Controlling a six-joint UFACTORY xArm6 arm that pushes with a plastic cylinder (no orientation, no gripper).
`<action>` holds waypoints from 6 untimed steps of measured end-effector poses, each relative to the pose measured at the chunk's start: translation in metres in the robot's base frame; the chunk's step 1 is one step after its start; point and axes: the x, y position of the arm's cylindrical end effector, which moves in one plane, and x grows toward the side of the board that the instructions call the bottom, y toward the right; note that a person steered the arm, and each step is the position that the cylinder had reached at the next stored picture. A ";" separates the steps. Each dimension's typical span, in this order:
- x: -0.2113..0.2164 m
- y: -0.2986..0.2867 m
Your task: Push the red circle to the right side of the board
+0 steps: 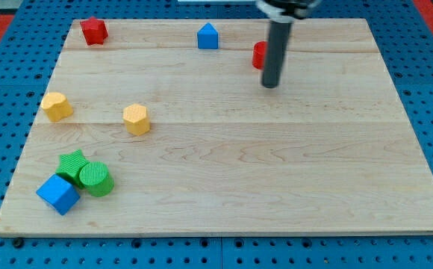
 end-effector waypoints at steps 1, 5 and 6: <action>-0.045 -0.004; -0.108 0.079; -0.086 0.043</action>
